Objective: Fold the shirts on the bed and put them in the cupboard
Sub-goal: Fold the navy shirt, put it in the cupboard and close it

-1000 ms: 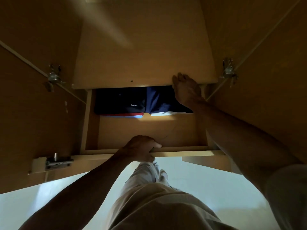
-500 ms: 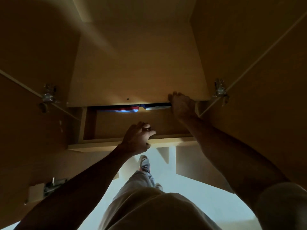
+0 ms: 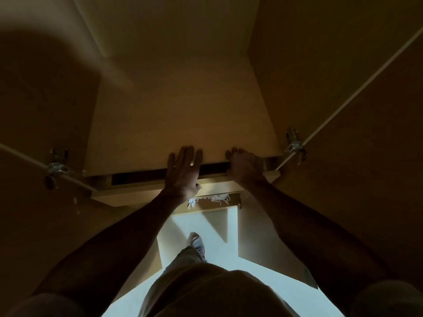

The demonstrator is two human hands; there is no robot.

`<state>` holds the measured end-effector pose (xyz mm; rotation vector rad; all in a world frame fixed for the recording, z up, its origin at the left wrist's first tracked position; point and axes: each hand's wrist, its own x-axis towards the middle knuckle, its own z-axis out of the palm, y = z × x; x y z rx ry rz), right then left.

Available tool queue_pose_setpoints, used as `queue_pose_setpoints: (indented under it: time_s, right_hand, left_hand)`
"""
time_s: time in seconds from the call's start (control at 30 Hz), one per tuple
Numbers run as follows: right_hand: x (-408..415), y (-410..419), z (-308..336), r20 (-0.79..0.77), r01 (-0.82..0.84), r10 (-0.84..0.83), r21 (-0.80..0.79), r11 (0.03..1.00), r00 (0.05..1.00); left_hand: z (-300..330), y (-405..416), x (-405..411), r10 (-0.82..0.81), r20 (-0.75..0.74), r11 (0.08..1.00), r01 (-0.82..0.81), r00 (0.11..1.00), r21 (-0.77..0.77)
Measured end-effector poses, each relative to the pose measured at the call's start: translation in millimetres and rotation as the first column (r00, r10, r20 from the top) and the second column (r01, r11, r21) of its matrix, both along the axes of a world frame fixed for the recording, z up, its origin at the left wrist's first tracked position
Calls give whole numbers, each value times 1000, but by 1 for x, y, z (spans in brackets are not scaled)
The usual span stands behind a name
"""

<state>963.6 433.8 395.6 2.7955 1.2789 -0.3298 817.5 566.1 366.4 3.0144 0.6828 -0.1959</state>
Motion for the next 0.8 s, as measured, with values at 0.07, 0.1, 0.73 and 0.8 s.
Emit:
queue_pose_setpoints:
  time_s: [0.07,0.1,0.73,0.8]
  right_hand:
    - [1,0,0,6,11,-11,8,1000,1000]
    - [0,0,-1,11,10,-11,15,1000,1000]
    - [4,2,-14,-28,49,-50,-12,999,998]
    - [4,2,-14,-36,51,-51,-10,999,998]
  left_hand:
    - [0,8,9,-4,15,1000,4,1000,-9]
    - [0,10,12,-3,14,1000,3,1000,-13]
    - [-13,42,44,-125,-130,984,140,984,114]
    - [-16,42,44,-120,-118,984,134,986,117]
